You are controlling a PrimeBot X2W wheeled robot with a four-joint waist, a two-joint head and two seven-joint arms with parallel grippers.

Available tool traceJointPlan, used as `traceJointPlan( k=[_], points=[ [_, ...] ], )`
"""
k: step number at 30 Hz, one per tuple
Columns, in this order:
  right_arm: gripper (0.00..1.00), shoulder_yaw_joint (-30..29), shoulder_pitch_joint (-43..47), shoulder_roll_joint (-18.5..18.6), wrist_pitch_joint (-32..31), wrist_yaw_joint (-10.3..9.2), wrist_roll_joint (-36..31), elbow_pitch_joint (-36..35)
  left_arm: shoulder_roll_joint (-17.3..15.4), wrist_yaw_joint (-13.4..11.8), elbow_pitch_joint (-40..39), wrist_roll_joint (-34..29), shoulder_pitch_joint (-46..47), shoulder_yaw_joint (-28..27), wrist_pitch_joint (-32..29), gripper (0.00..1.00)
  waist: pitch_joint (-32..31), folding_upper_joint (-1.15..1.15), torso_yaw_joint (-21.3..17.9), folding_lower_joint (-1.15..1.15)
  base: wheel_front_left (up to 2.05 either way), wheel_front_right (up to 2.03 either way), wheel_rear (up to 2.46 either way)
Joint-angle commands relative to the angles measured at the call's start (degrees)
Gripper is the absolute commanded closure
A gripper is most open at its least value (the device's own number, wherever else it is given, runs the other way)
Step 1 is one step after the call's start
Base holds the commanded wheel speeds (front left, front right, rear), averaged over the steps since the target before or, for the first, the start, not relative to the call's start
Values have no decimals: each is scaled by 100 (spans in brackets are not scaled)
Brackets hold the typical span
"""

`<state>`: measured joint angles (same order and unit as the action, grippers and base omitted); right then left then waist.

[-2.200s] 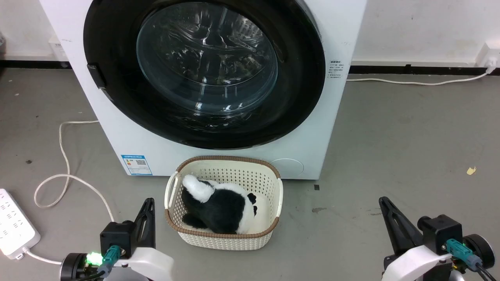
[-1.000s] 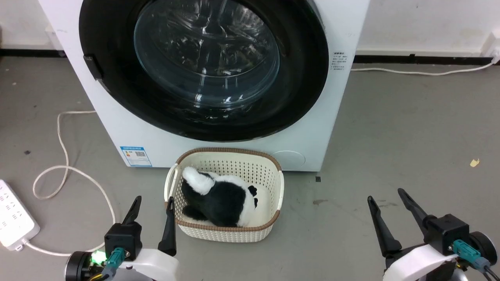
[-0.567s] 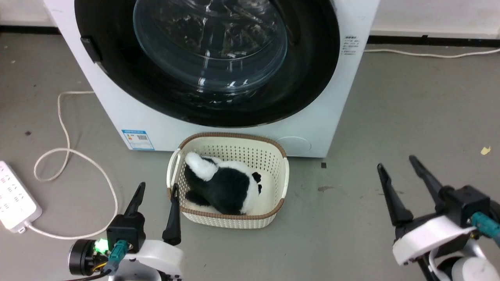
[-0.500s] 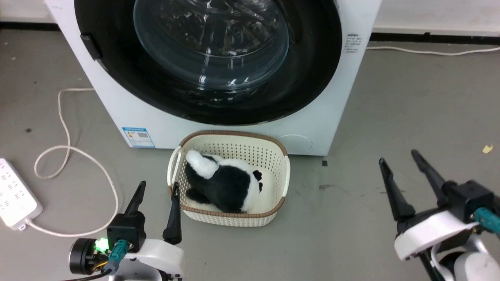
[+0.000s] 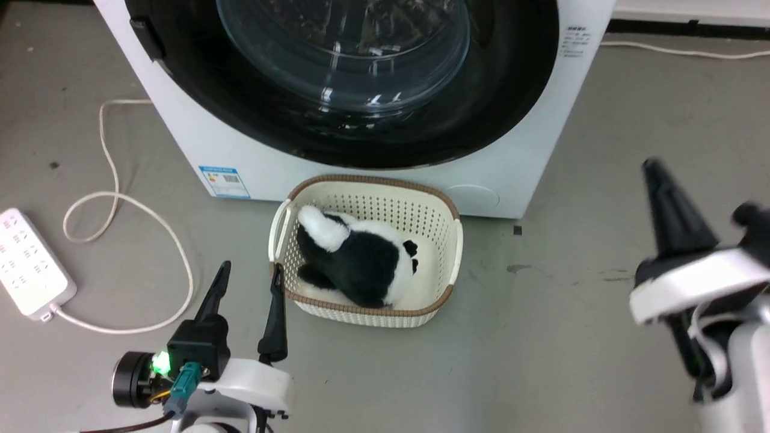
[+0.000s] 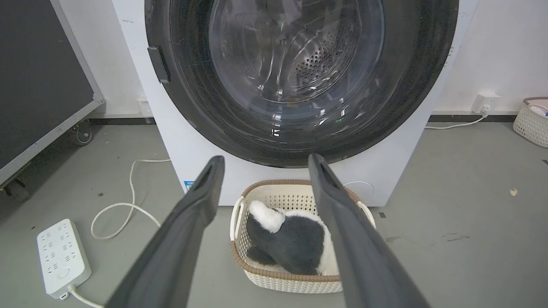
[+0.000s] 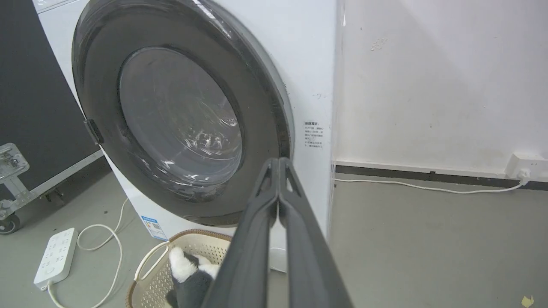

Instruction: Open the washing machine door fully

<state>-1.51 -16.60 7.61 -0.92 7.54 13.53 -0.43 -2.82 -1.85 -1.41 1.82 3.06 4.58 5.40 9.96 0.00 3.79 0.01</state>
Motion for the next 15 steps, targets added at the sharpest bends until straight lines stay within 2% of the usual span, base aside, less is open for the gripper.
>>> traceJointPlan(
  k=[1,15],
  points=[
    [100,-104,-304,2,-51,-2,194,77,-3,-33,-25,50,146,32,74,0,84,0,50,0,0,0,0],
    [100,-838,-1652,-253,-667,-3,1125,887,-4,-127,-38,144,332,226,230,0,454,0,275,0,0,0,0]
  ],
)
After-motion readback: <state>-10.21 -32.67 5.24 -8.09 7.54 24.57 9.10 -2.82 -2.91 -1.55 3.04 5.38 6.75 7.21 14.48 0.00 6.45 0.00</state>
